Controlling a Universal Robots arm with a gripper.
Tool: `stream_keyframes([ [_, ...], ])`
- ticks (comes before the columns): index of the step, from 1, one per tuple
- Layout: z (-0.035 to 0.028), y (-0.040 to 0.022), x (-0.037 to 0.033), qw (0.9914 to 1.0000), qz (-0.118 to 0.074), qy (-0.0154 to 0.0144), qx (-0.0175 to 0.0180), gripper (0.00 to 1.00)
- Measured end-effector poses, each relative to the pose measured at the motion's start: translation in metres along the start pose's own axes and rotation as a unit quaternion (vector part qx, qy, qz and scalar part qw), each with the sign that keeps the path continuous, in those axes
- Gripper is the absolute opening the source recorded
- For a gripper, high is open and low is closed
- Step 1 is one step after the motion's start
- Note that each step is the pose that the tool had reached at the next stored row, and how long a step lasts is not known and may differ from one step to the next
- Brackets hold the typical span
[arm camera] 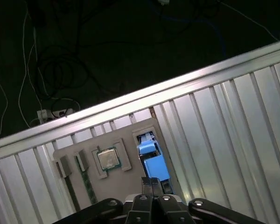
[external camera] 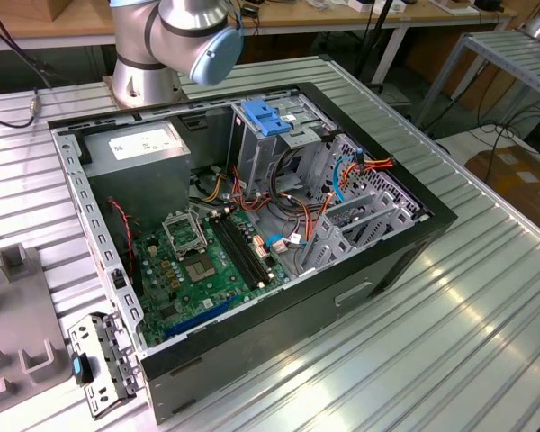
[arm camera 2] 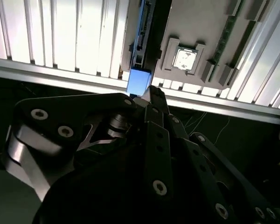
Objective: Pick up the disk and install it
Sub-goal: 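Pick up the disk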
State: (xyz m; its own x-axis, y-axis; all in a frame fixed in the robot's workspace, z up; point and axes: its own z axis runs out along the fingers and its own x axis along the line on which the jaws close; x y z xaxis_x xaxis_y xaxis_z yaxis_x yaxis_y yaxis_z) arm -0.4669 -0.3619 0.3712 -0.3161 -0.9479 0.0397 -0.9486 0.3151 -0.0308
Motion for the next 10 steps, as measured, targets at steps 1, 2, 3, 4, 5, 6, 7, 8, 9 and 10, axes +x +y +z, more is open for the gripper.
stream_keyframes([
  [1, 0.0003, 0.0005, -0.0014, 0.99999, -0.004, -0.0002, 0.0002, 0.11],
  [2, 0.0009, 0.0011, -0.0034, 0.99996, -0.009, -0.0003, 0.0004, 0.11],
  [3, 0.0015, 0.0015, -0.0040, 0.99992, -0.012, -0.0005, 0.0006, 0.11],
  [4, 0.0028, 0.0024, -0.0040, 0.99985, -0.018, -0.0006, 0.0007, 0.11],
  [5, 0.0053, 0.0043, -0.0035, 0.99976, -0.022, -0.0007, 0.0009, 0.23],
  [6, 0.0075, 0.0050, -0.0034, 0.99969, -0.025, -0.0008, 0.0010, 0.29],
  [7, 0.0093, 0.0054, -0.0033, 0.99963, -0.027, -0.0009, 0.0011, 0.35],
  [8, 0.0113, 0.0057, -0.0034, 0.99955, -0.030, -0.0010, 0.0012, 0.42],
  [9, 0.0132, 0.0057, -0.0034, 0.99948, -0.032, -0.0010, 0.0013, 0.42],
  [10, 0.0166, 0.0059, -0.0036, 0.99935, -0.036, -0.0011, 0.0014, 0.47],
])
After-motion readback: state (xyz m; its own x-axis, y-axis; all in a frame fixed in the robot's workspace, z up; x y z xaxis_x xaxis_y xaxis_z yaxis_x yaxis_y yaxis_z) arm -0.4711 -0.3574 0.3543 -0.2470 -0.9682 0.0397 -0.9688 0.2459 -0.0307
